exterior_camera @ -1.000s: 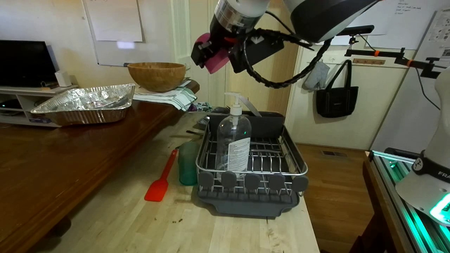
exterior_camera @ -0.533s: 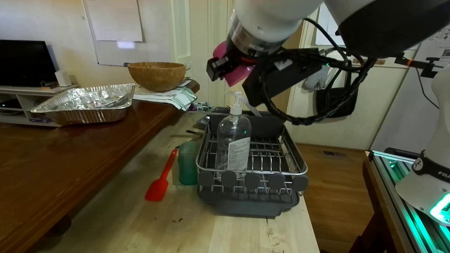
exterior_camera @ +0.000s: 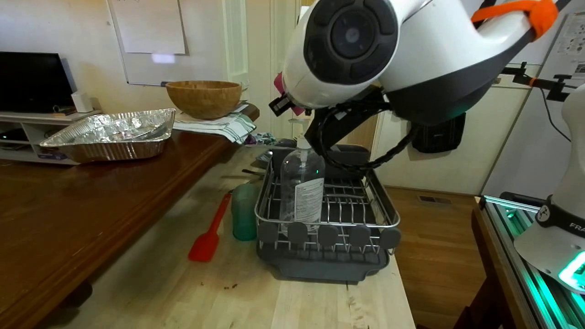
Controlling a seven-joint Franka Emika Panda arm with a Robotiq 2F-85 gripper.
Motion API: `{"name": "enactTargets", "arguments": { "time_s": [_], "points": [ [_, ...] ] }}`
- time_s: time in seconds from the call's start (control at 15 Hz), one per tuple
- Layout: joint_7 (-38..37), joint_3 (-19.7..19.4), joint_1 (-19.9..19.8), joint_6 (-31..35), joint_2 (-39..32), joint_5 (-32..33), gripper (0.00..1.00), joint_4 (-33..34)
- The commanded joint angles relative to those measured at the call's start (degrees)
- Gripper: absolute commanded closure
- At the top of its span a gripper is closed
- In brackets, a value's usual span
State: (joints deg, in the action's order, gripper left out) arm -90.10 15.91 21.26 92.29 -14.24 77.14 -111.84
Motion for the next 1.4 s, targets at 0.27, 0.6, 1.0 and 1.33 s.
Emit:
{"name": "enactTargets", "arguments": {
  "time_s": [0.27, 0.6, 1.0, 1.33],
  "points": [
    [2.5, -1.0, -1.3, 1.0, -6.0, 8.0, 0.51, 6.5],
    [1.2, -0.3, 0.1, -4.2, -8.4, 3.5, 0.51, 13.7],
    [-0.1, -0.1, 1.2, -4.4, -8.2, -2.4, 0.26, 15.9],
    [-1.4, -0.3, 2.3, -5.6, -9.8, -2.8, 0.51, 17.9]
  ]
}}
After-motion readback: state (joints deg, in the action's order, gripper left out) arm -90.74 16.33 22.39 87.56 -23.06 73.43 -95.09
